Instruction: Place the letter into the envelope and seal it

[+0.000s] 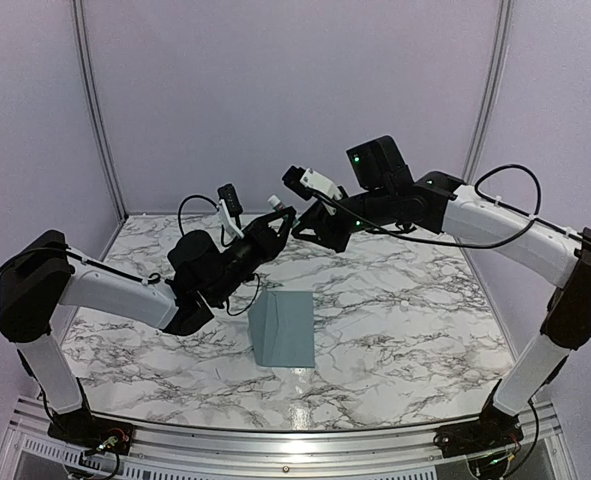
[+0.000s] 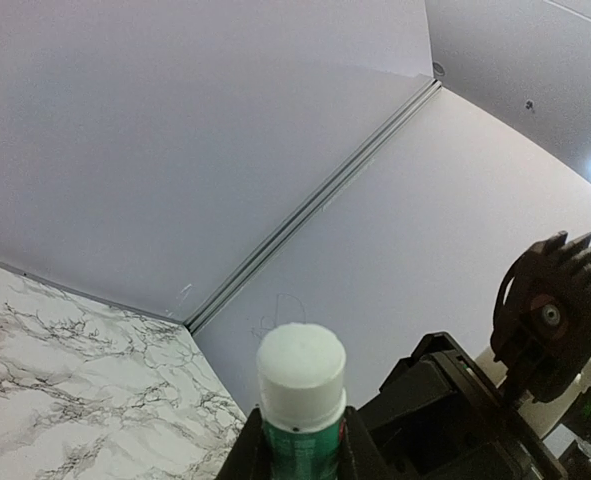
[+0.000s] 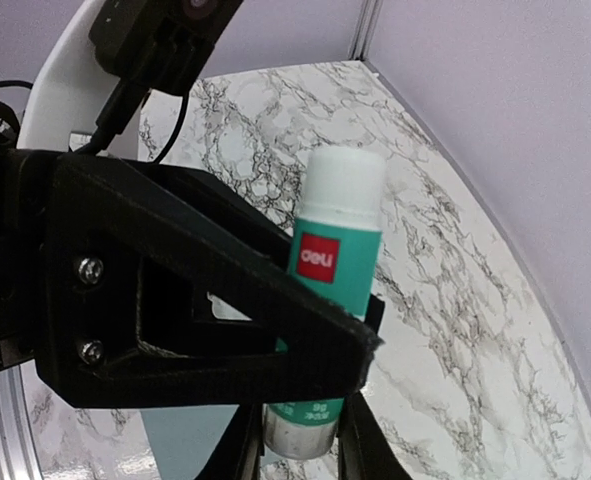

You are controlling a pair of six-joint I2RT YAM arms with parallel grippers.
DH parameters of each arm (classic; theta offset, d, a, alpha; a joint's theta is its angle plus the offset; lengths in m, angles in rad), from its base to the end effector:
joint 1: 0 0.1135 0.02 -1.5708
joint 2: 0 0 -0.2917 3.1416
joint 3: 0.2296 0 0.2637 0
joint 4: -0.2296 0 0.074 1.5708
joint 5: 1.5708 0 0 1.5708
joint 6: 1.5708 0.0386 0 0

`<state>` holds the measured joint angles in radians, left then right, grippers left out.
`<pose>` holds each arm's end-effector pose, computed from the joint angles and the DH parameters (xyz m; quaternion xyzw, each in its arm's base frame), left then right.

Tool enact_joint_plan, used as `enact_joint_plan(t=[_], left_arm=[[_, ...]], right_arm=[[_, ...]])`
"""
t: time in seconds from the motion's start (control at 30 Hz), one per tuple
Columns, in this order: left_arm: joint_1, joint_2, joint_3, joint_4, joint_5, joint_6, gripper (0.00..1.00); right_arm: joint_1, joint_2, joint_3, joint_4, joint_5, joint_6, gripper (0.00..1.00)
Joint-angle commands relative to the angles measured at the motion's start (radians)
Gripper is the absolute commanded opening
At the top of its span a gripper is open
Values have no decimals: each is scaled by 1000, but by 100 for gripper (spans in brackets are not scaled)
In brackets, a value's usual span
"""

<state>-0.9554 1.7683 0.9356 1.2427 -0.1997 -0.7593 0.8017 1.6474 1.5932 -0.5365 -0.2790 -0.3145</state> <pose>0.2354 -0.3197 0.2945 -0.0295 0.5512 -0.5934 0.5859 0.2666 0.2907 0.3885 -0.5182 0.7065 0.2315 0.4227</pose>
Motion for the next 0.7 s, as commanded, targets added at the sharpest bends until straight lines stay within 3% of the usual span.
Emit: enact_joint_plan(t=[0.0,0.17,0.23,0.33,0.4,0.47,0.6,0.67], left_arm=[[3,-4,8,6,9,3,0],[3,-2,5,6,11,2,0],[3,-1,6,6,20,4,0],[3,1,11,6,38,8,0],[3,2,14,6,48,9,0],[3,3,15,6,52,8,0],[3,3,16,7,52,6,0],[3,5,18,6,53,6,0]], right_arm=[[12,8,40,1,-5,2,16],[7,12,45,-7,-88,23,4],[-20,15,51,-15,-273,50,2],[-106,29,28,39,-732,159,2],[-146,27,-36,195,-962,320,2],[-166,14,-123,427,-1086,537,2],[-179,10,-256,885,-1185,963,5],[-184,7,-282,977,-1184,1021,6]])
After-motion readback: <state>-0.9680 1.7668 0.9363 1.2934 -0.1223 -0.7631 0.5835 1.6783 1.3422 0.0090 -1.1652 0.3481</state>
